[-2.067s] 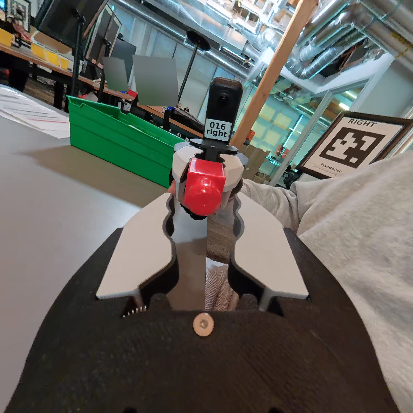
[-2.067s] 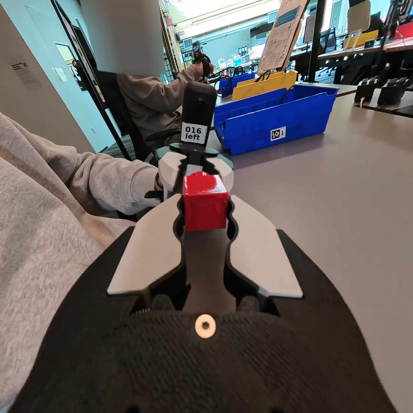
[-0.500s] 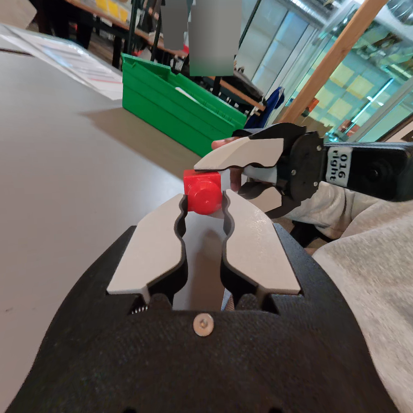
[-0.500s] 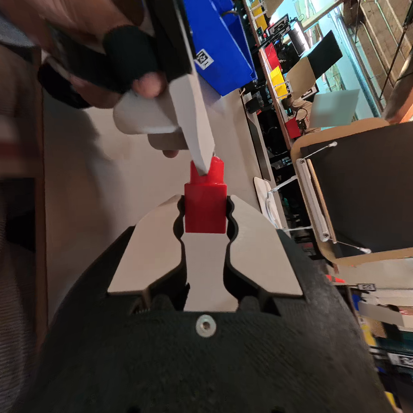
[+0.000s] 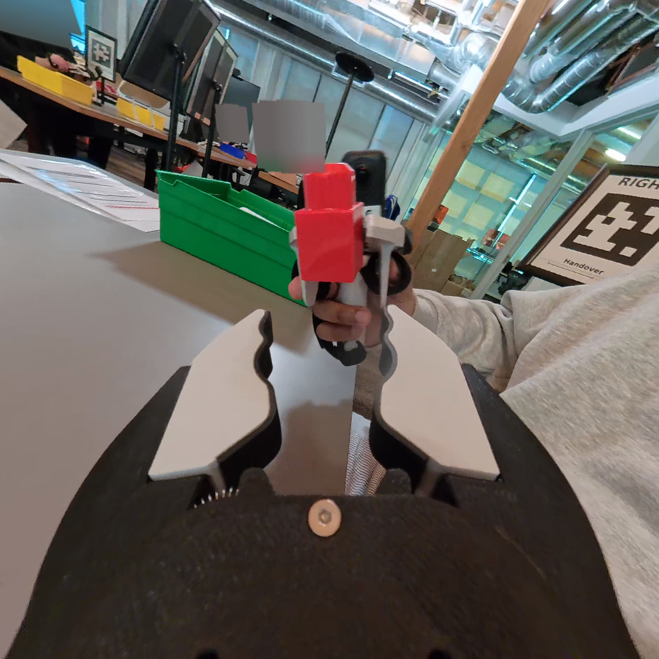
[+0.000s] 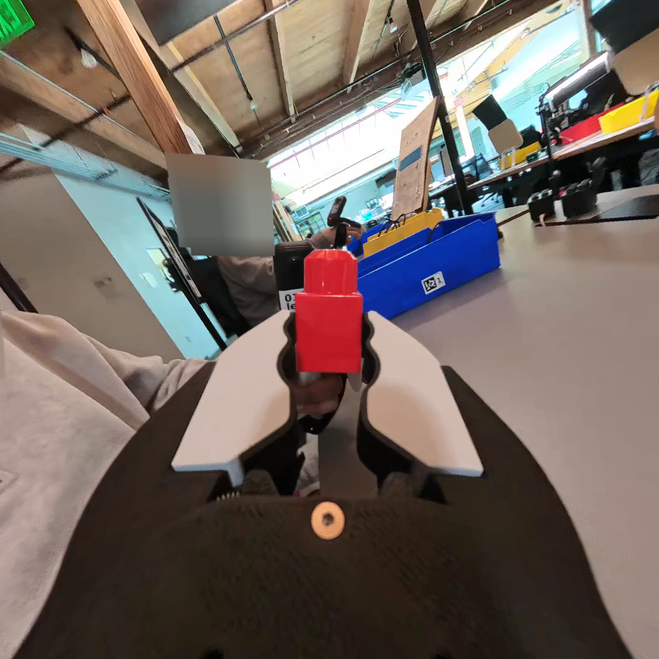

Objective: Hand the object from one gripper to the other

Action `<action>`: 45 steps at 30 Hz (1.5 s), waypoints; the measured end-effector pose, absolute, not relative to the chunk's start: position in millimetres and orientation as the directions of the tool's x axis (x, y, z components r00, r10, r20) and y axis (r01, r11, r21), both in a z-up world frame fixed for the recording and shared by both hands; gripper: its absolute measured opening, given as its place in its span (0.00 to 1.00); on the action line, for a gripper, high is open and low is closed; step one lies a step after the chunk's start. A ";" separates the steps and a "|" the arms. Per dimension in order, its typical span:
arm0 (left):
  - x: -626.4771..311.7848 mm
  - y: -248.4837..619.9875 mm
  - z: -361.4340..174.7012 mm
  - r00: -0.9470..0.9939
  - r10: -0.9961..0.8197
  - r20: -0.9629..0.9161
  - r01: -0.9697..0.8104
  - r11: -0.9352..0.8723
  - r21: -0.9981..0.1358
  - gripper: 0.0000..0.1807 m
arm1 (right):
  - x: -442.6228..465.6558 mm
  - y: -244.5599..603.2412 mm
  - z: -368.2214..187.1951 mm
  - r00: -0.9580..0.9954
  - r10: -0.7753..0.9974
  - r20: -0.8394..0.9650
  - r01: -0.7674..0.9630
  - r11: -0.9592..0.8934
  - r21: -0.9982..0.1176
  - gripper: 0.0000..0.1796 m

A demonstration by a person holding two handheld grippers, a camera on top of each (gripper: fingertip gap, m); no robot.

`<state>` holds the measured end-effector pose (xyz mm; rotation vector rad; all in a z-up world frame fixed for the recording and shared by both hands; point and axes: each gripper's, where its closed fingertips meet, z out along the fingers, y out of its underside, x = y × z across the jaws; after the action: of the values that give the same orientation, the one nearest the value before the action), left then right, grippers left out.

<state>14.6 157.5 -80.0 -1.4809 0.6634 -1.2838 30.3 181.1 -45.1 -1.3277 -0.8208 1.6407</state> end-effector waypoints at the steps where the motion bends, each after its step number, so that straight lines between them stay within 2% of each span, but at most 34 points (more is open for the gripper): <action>1: 15.9 155.5 -78.7 0.272 -0.891 0.364 0.204 -0.316 -0.926 0.31 | 30.6 181.7 -45.8 -0.091 0.894 -0.438 -0.214 -0.447 -0.868 0.20; 5: 19.3 150.2 -75.6 0.259 -0.907 0.332 0.201 -0.285 -0.937 0.29 | 27.0 174.8 -44.5 -0.129 0.892 -0.433 -0.214 -0.451 -0.866 0.20; 14: 20.9 144.6 -67.5 0.192 -0.910 0.367 0.261 -0.313 -0.913 0.30 | 13.8 149.0 -46.7 -0.166 0.944 -0.285 -0.185 -0.314 -0.931 0.20; 22: 28.2 137.9 -65.2 0.160 -0.913 0.376 0.280 -0.323 -0.904 0.25 | 10.7 145.9 -49.5 -0.166 0.949 -0.268 -0.182 -0.296 -0.938 0.20; 25: 25.0 140.1 -64.3 0.166 -0.909 0.383 0.292 -0.325 -0.899 0.20 | 9.5 143.6 -49.6 -0.171 0.949 -0.263 -0.180 -0.293 -0.939 0.20; 30: 23.9 140.1 -64.5 0.177 -0.915 0.362 0.261 -0.311 -0.914 0.19 | 9.2 143.4 -50.3 -0.166 0.950 -0.263 -0.172 -0.290 -0.941 0.21; 34: 21.2 142.6 -63.8 0.189 -0.912 0.365 0.271 -0.309 -0.912 0.19 | 12.1 155.7 -49.7 -0.103 0.955 -0.279 -0.180 -0.293 -0.939 0.40; 37: 19.3 147.4 -69.5 0.223 -0.907 0.357 0.247 -0.302 -0.921 0.19 | 18.2 168.1 -46.7 -0.033 0.964 -0.263 -0.204 -0.264 -0.943 0.44; 41: 21.1 149.2 -76.1 0.252 -0.908 0.334 0.207 -0.287 -0.935 0.19 | 22.4 170.1 -44.6 0.012 0.985 -0.173 -0.192 -0.167 -0.967 0.43; 45: 26.6 147.1 -82.6 0.270 -0.916 0.295 0.156 -0.261 -0.953 0.19 | 19.9 158.4 -44.3 -0.016 0.993 -0.118 -0.177 -0.119 -0.977 0.36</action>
<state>26.6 147.1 -82.6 -1.4482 0.7551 -1.2363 19.9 158.4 -44.3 -1.1571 -1.0209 1.3791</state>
